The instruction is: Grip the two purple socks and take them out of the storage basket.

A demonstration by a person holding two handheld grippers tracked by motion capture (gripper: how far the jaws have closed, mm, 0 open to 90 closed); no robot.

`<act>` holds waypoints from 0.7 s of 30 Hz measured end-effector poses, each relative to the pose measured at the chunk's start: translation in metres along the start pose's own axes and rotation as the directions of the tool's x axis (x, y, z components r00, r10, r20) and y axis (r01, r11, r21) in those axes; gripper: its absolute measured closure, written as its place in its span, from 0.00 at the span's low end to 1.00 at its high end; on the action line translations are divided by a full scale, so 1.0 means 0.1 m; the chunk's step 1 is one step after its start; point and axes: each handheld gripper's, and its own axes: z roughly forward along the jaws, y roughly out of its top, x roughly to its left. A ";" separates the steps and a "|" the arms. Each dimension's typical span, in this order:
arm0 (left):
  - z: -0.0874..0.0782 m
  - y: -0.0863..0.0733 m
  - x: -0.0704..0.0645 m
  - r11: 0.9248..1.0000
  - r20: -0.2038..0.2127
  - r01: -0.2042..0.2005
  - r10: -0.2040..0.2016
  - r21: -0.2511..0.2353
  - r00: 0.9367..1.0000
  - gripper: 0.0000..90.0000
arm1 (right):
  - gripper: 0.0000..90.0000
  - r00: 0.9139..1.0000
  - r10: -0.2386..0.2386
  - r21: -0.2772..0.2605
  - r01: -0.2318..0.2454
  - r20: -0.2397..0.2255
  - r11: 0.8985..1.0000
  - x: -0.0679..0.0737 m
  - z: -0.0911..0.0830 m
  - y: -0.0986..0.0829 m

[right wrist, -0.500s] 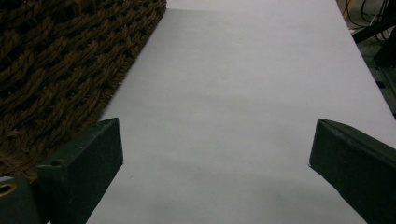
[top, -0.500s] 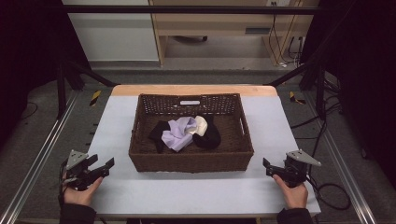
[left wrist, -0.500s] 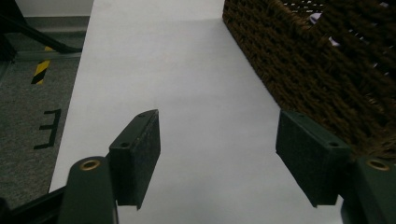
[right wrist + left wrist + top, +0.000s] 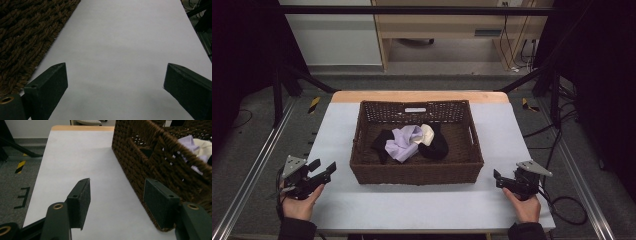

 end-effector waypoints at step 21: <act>0.02 0.73 -0.27 0.994 0.032 -0.045 0.048 -0.099 0.998 0.43 | 0.05 1.000 0.000 -0.001 0.000 -0.007 1.000 0.00 0.00 0.00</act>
